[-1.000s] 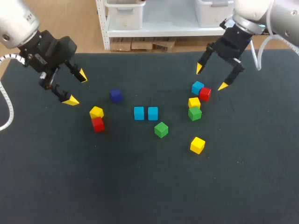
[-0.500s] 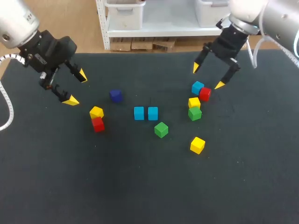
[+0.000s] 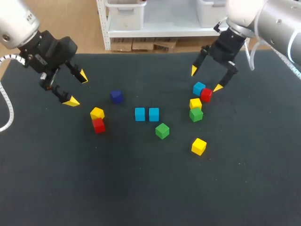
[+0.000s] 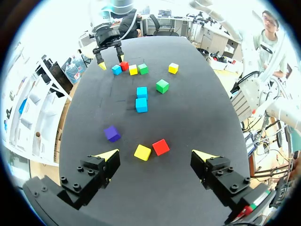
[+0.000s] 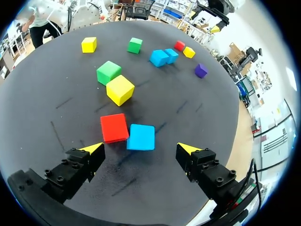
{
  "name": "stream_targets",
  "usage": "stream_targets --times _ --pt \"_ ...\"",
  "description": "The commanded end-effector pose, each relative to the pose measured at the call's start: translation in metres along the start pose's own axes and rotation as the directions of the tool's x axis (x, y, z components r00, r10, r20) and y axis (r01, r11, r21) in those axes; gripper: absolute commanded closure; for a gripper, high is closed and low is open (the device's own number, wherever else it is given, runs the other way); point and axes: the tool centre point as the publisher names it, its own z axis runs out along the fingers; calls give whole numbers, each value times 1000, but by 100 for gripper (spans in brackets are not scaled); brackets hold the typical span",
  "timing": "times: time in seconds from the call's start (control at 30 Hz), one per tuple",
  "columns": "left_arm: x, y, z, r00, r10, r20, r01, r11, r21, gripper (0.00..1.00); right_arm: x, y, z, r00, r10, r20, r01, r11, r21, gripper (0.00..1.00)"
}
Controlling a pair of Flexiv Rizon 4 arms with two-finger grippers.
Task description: Place the blue cubes, place green cubes on the blue cubes, place the yellow cubes on the green cubes, then place the red cubes on the yellow cubes, and place purple cube on the red cubes.
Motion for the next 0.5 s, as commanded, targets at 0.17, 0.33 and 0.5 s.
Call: stream_targets --times 0.17,0.33,0.5 --pt "1 1 0 1000 2 2 -2 1000 2 0 8 -19 9 999 -26 47 27 999 -32 0" --pt "1 1 0 1000 2 2 -2 1000 2 0 8 -20 11 998 -30 59 33 999 -36 0" --pt "1 1 0 1000 2 2 -2 1000 2 0 5 -19 11 997 -26 67 29 999 -44 0"
